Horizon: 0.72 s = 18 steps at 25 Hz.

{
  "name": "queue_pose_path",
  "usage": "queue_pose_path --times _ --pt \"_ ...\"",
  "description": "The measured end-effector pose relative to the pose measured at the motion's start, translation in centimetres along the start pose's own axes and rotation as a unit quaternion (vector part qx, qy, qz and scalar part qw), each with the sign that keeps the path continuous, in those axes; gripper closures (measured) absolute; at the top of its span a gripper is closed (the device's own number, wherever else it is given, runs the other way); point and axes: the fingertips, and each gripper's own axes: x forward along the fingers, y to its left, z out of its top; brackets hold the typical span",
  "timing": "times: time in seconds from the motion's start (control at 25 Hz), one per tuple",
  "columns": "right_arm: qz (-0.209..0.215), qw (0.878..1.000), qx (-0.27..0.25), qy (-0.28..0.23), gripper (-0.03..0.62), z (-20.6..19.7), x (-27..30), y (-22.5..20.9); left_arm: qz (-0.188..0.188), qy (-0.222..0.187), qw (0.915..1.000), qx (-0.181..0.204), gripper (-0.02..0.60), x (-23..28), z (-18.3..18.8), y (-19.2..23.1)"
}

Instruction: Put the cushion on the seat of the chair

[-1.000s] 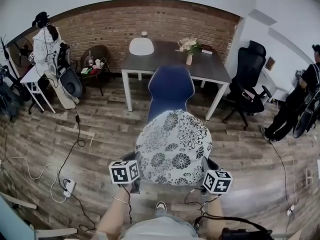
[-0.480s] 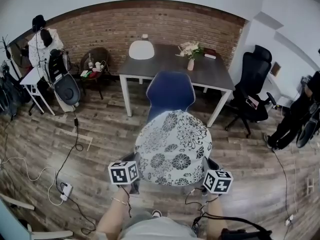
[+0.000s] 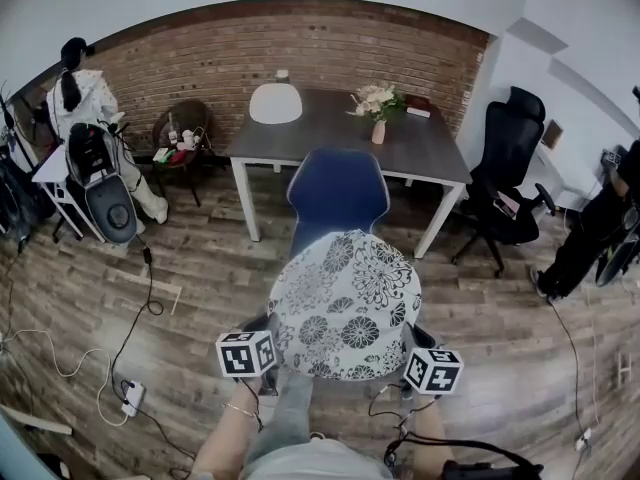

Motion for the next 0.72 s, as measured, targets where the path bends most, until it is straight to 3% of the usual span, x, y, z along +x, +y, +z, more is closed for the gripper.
queue_pose_path --times 0.32,0.72 --pt "-0.012 1.0 0.002 -0.003 0.572 6.0 8.0 -1.3 -0.009 -0.002 0.9999 -0.006 0.561 8.3 7.0 2.5" --pt "-0.032 0.999 0.013 -0.01 0.572 13.5 18.5 -1.7 -0.022 0.0 0.9997 0.013 0.561 18.0 16.8 6.1"
